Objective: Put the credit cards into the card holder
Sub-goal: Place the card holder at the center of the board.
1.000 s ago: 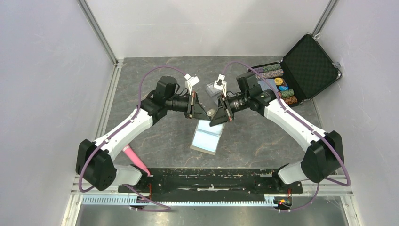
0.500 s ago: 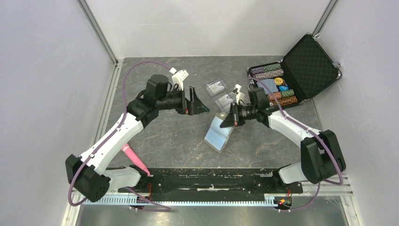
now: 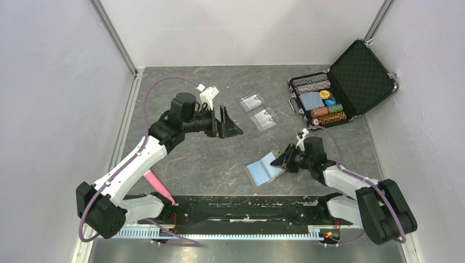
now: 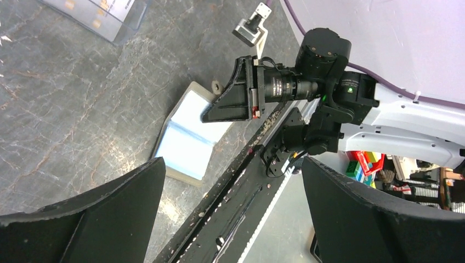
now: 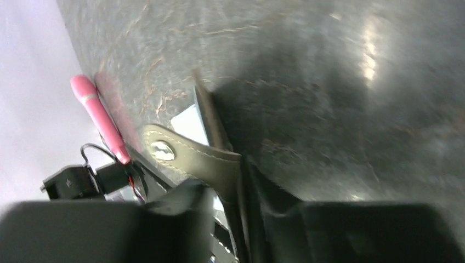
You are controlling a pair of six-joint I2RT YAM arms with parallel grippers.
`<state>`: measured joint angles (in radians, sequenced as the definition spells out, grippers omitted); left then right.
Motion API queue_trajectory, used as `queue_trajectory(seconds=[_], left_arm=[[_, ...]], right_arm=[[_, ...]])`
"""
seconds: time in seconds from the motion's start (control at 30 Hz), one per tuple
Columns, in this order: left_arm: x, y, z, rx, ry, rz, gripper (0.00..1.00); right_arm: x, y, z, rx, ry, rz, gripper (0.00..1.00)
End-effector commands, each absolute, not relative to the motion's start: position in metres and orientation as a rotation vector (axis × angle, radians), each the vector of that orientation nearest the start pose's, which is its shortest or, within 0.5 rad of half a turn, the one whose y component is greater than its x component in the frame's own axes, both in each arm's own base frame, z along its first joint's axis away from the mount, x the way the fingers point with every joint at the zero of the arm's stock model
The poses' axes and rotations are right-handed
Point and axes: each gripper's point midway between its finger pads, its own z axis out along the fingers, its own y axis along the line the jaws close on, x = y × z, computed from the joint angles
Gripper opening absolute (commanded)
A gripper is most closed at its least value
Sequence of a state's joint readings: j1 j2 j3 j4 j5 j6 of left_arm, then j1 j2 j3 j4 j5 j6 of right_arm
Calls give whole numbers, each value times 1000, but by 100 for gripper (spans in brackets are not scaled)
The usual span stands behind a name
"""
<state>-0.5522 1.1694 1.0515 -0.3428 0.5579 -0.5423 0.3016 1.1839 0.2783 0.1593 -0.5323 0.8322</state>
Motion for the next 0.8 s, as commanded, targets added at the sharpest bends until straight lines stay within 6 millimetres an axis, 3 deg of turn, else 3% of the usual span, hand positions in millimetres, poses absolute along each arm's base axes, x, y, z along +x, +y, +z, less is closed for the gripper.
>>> queue_trajectory(seconds=[0.0, 0.13, 0.2, 0.3, 0.4, 0.53, 0.67, 0.77], left_arm=[[229, -282, 262, 390, 2139, -1303, 100], [228, -280, 246, 382, 2197, -1279, 100], [227, -278, 237, 375, 2229, -1261, 100], [225, -273, 217, 345, 2314, -1217, 100], [219, -272, 196, 314, 2407, -1207, 96], [207, -276, 171, 312, 2497, -1207, 91], [196, -283, 157, 329, 2552, -1202, 88], [191, -288, 152, 338, 2567, -1191, 88]], right_arm=[[213, 164, 28, 461, 2414, 989, 36], [206, 138, 22, 453, 2466, 771, 70], [208, 127, 28, 426, 2472, 676, 82], [210, 112, 39, 369, 2490, 546, 92], [218, 106, 57, 274, 2491, 470, 92], [238, 114, 87, 138, 2458, 480, 88], [255, 149, 118, -43, 2428, 607, 79], [261, 183, 126, -195, 2439, 683, 75]])
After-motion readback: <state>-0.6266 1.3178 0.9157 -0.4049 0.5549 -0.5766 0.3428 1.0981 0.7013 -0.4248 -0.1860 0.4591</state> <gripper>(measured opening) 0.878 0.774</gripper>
